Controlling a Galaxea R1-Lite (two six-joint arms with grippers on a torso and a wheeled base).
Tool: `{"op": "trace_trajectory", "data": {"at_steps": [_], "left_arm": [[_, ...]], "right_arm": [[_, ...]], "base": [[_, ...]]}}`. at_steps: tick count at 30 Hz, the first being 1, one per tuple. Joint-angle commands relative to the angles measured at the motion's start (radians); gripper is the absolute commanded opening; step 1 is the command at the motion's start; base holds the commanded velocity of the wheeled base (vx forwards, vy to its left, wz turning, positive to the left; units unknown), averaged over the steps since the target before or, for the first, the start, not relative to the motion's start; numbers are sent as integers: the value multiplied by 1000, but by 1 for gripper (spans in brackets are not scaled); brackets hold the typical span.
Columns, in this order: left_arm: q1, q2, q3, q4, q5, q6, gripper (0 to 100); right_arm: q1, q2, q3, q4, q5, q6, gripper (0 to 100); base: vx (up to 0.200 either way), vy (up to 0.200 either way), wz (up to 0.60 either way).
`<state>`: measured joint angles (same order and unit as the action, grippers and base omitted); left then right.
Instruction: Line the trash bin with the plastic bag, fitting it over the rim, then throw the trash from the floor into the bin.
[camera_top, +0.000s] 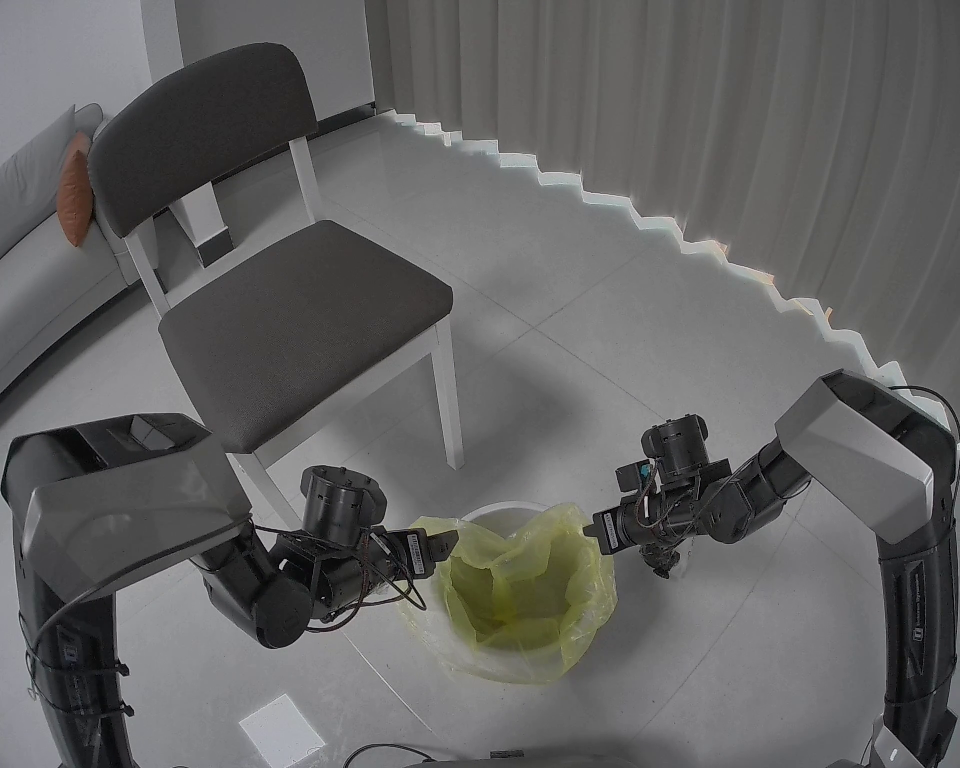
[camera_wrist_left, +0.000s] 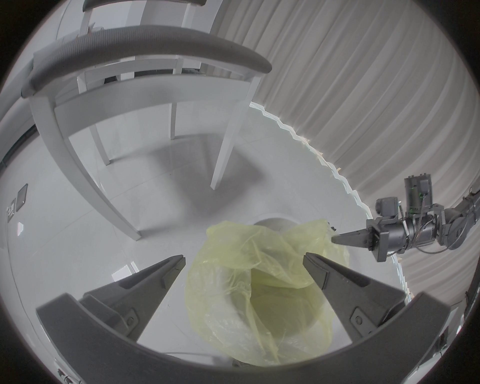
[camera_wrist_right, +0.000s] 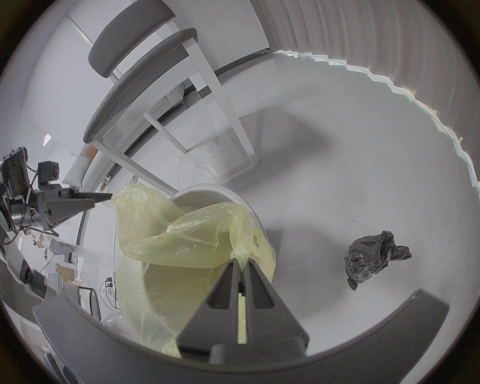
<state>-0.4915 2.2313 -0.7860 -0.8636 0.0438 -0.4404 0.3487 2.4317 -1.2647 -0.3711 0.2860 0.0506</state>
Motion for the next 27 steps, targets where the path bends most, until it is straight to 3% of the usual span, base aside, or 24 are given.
{"op": "trace_trajectory", "data": {"at_steps": [1, 12, 27], "left_arm": [[1, -50, -1, 0, 1, 2, 100], [2, -74, 21, -2, 2, 3, 100], [5, -64, 31, -40, 8, 3, 100]], "right_arm": [[-1, -5, -5, -2, 1, -2, 0], [-28, -74, -119, 101, 1, -2, 0], [-91, 26, -242, 182, 1, -45, 0]], "base": [[0, 0, 0], [0, 0, 0], [0, 0, 0]]}}
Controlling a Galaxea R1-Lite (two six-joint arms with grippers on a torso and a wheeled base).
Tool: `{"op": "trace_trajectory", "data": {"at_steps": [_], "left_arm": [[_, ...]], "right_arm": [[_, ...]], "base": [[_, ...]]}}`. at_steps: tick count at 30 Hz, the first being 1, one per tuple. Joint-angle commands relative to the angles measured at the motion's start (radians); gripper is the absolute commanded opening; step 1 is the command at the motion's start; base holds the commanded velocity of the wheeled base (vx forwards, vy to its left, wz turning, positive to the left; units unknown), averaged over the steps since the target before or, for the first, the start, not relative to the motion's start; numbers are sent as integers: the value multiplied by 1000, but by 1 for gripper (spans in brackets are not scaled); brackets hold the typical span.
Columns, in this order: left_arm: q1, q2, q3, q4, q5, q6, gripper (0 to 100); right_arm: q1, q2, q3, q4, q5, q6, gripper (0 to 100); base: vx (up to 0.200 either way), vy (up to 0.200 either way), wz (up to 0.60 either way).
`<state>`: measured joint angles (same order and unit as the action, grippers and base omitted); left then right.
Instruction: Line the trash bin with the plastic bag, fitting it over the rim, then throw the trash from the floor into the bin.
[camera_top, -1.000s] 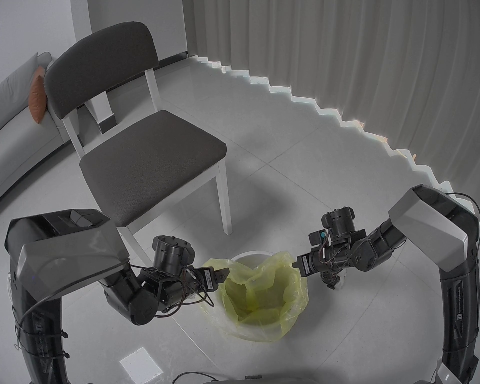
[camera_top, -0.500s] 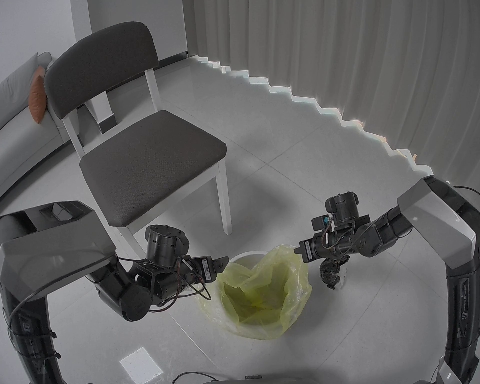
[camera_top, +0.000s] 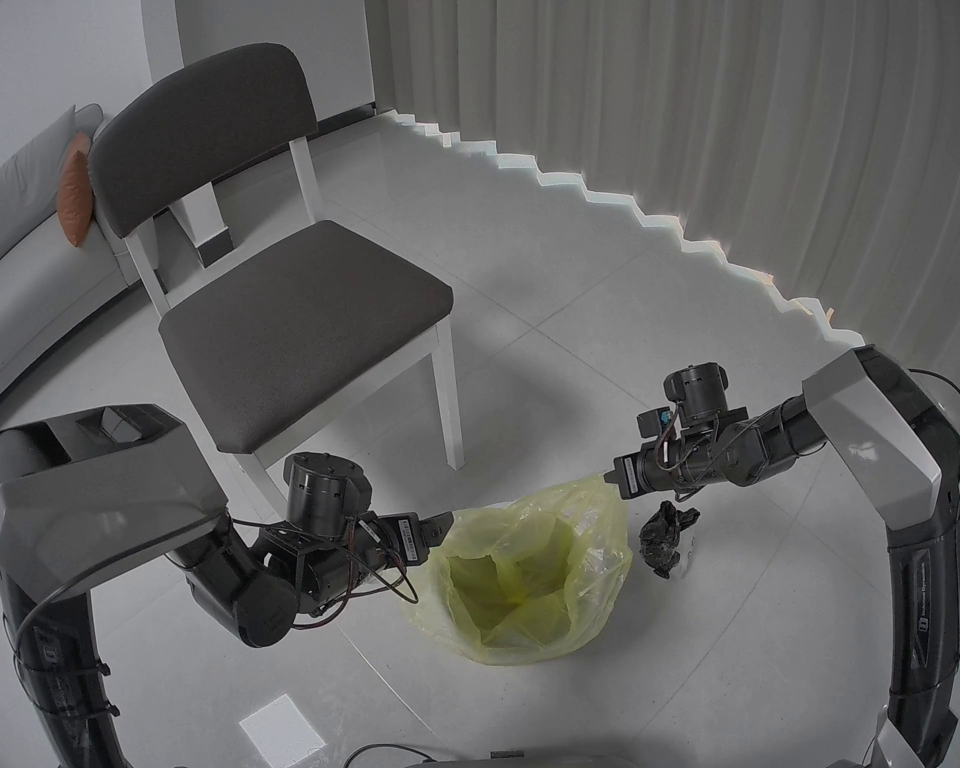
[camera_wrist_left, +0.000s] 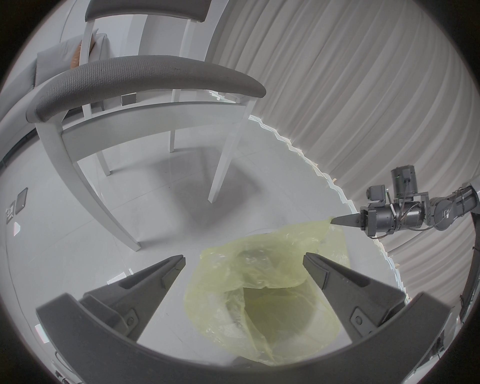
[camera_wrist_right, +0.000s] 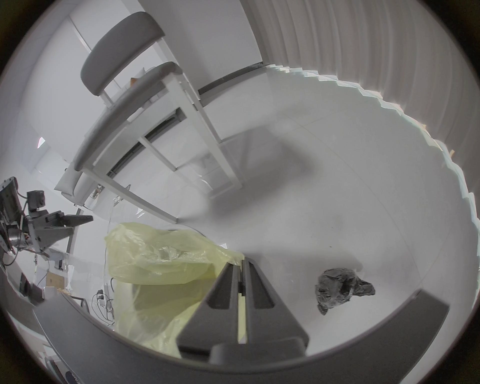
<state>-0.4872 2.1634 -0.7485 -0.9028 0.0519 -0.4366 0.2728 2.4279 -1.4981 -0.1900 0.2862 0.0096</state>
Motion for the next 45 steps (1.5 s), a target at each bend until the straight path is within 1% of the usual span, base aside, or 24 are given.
{"op": "trace_trajectory", "data": {"at_steps": [1, 3, 4, 6, 9, 12, 13, 18, 19, 20, 22, 23, 24, 26, 31, 36, 41, 45], "left_arm": [[-1, 7, -17, -1, 0, 1, 100], [-1, 10, -29, 1, 0, 2, 100], [-2, 12, -38, 1, 0, 6, 100], [-4, 13, -48, 1, 0, 16, 100], [-5, 19, -68, 7, 0, 35, 100], [-10, 39, -94, 10, 0, 84, 100], [-10, 41, -95, 12, 0, 87, 100], [-13, 118, -149, 16, -1, 282, 100], [-11, 130, -153, 16, -1, 308, 100], [-7, 156, -163, 13, -3, 368, 100], [1, 194, -172, 8, -7, 447, 100], [1, 194, -172, 8, -7, 447, 100], [9, 219, -176, 2, -14, 509, 100], [9, 239, -187, 2, -20, 552, 100], [-1, 265, -233, 16, -38, 605, 100], [-4, 316, -321, 45, -41, 657, 100], [-4, 349, -397, 107, -40, 670, 100], [-11, 389, -482, 128, -38, 679, 100]], "right_arm": [[-24, 36, -7, 0, 1, -10, 0], [-35, 42, -1, 1, 1, -28, 0], [-41, 42, 4, 1, 1, -51, 100], [-46, 40, 21, 0, 1, -77, 100], [-41, 33, 52, 1, 1, -76, 100], [-37, 2, 90, -2, 2, -76, 100], [-37, -1, 91, -2, 2, -76, 100], [-38, -75, 154, -2, 2, -72, 100], [-38, -84, 160, -2, 2, -72, 100], [-40, -102, 177, -2, 1, -72, 100], [-41, -130, 202, -3, 1, -72, 100], [-41, -130, 202, -3, 1, -72, 100], [-44, -150, 225, -3, 1, -72, 100], [-49, -165, 246, -6, 1, -72, 100], [-66, -193, 286, -9, 2, -72, 100], [-78, -199, 312, -11, 5, -74, 100], [-95, -216, 352, -34, 10, -74, 100], [-107, -233, 395, -89, 10, -72, 100]], "base": [[0, 0, 0], [0, 0, 0], [0, 0, 0], [0, 0, 0], [0, 0, 0], [0, 0, 0], [0, 0, 0], [0, 0, 0], [0, 0, 0], [0, 0, 0], [0, 0, 0], [0, 0, 0], [0, 0, 0], [0, 0, 0], [0, 0, 0], [0, 0, 0], [0, 0, 0], [0, 0, 0]]}}
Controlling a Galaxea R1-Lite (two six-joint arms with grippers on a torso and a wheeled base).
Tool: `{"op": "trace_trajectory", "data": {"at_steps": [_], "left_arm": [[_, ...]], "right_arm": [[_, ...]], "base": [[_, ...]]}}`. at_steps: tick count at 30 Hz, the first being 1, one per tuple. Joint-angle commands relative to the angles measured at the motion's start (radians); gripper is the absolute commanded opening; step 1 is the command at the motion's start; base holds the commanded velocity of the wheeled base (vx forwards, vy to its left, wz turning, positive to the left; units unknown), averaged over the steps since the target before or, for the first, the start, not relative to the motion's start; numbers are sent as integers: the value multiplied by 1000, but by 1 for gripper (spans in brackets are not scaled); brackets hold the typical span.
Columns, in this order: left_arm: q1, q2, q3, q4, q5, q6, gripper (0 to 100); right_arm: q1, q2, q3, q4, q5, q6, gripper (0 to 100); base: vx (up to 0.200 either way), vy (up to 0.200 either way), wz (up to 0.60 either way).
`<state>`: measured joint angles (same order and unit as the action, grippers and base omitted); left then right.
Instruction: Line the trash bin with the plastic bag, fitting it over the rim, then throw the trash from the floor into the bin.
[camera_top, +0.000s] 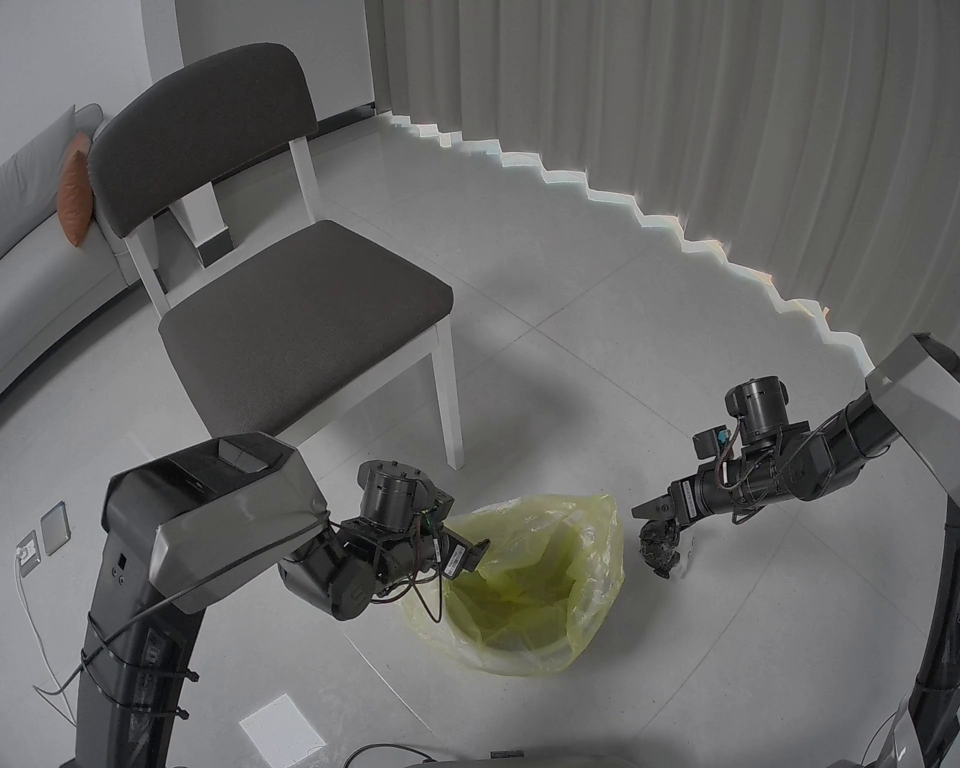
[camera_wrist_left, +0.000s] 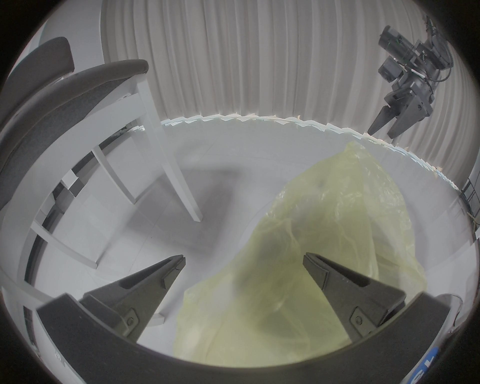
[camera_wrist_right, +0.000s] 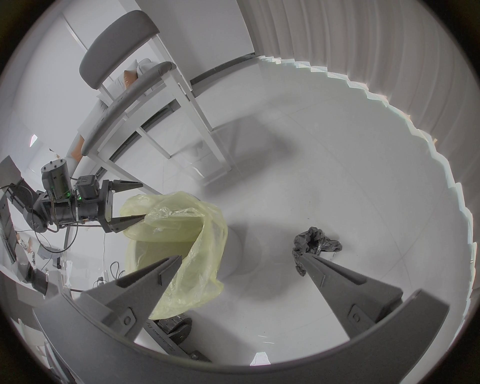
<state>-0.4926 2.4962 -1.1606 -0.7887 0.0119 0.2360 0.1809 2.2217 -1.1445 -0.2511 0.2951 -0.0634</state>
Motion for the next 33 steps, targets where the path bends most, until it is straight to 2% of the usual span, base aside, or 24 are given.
{"op": "trace_trajectory", "data": {"at_steps": [1, 2, 15, 21, 26, 33], "left_arm": [[-4, 63, -82, 20, 2, 11, 100], [-4, 63, -82, 20, 2, 11, 0], [8, 43, -109, 20, 13, -4, 0], [31, 12, -174, 32, 28, -67, 0], [43, -11, -191, 60, 28, -67, 0], [42, 70, -284, 75, 28, -72, 0]], "right_arm": [[-18, -28, 51, -36, 1, 1, 100], [-18, -28, 51, -36, 1, 1, 100], [-38, -60, 80, -43, 2, -1, 100], [-54, -59, 80, -63, 4, 1, 100], [-63, -57, 74, -63, 7, 1, 100], [-73, -43, 72, -74, 21, 1, 100]], "base": [[0, 0, 0], [0, 0, 0], [0, 0, 0], [0, 0, 0], [0, 0, 0], [0, 0, 0]]}}
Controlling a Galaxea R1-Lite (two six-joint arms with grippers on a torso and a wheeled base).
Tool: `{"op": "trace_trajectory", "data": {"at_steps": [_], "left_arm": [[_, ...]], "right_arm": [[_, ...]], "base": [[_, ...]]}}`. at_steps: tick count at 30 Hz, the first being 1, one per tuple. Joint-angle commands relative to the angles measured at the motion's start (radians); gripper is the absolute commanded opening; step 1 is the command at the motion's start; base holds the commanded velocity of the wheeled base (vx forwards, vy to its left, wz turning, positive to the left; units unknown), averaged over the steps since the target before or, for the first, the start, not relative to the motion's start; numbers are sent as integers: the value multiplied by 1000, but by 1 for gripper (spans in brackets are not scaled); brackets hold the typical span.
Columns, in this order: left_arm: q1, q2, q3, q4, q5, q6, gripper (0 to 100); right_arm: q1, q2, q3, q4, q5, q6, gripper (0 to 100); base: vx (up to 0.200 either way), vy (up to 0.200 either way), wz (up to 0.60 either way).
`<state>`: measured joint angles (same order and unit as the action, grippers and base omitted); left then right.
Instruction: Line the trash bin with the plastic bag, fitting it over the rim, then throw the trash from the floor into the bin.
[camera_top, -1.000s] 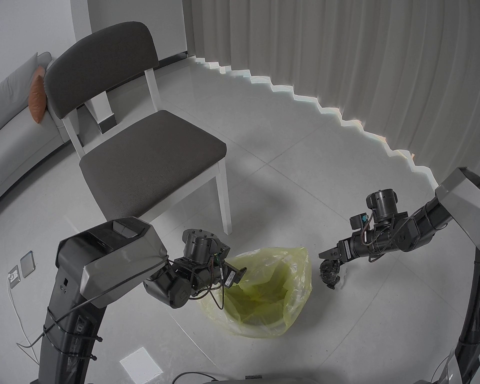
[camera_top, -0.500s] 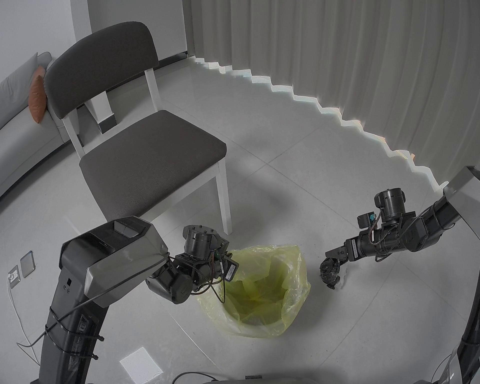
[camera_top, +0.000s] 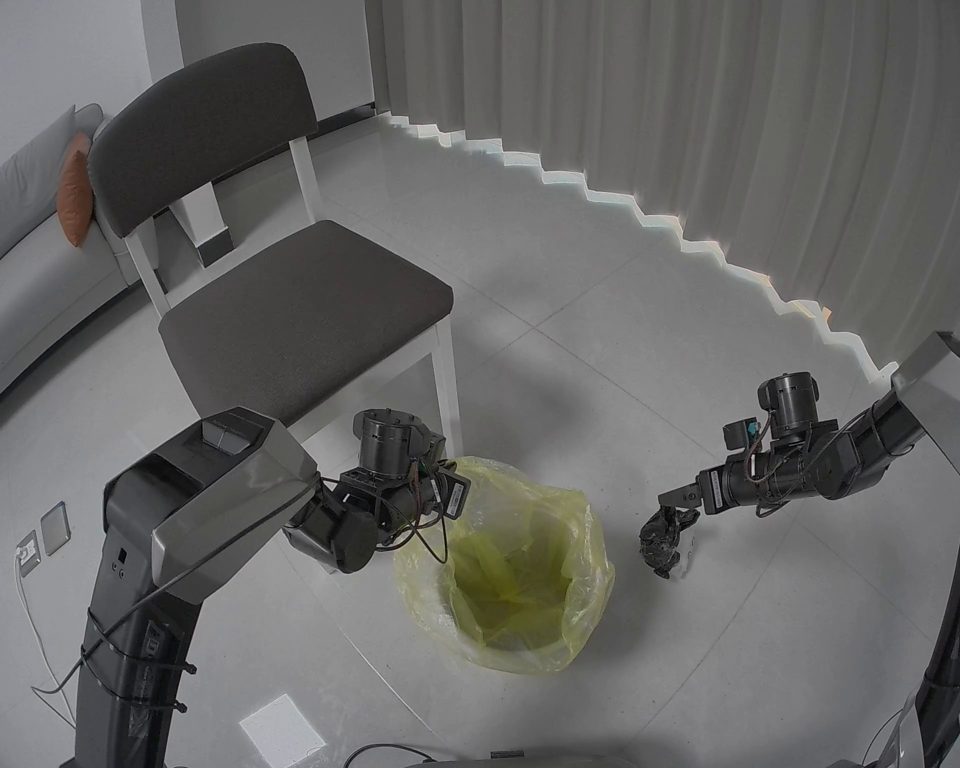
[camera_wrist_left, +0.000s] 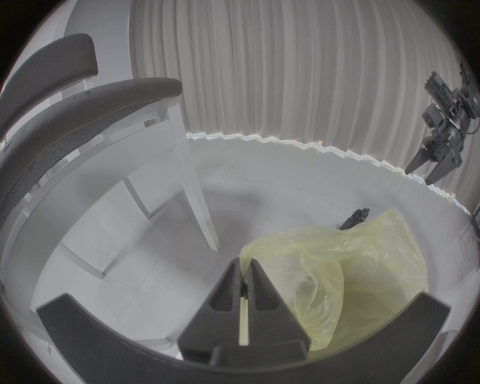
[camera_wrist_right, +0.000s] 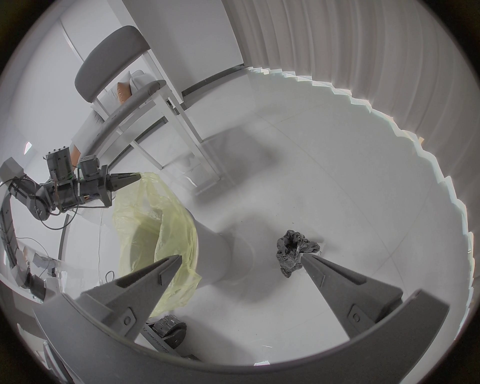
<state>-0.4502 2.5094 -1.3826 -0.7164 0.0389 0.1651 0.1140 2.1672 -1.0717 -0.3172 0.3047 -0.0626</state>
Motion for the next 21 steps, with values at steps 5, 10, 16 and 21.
{"op": "trace_trajectory", "data": {"at_steps": [5, 10, 16, 21], "left_arm": [[-4, 134, -210, 91, 1, -29, 0], [-15, 161, -283, 161, -2, -81, 0], [-15, 163, -270, 161, -1, -81, 0], [-15, 151, -260, 161, -1, -108, 100]], "right_arm": [[-34, 34, 4, -34, 24, 0, 100], [-60, 60, -11, -34, 24, 0, 100], [-85, 102, -42, -34, 24, 0, 100], [-116, 148, -70, -34, 24, 0, 100]], "base": [[0, 0, 0], [0, 0, 0], [0, 0, 0], [0, 0, 0]]}}
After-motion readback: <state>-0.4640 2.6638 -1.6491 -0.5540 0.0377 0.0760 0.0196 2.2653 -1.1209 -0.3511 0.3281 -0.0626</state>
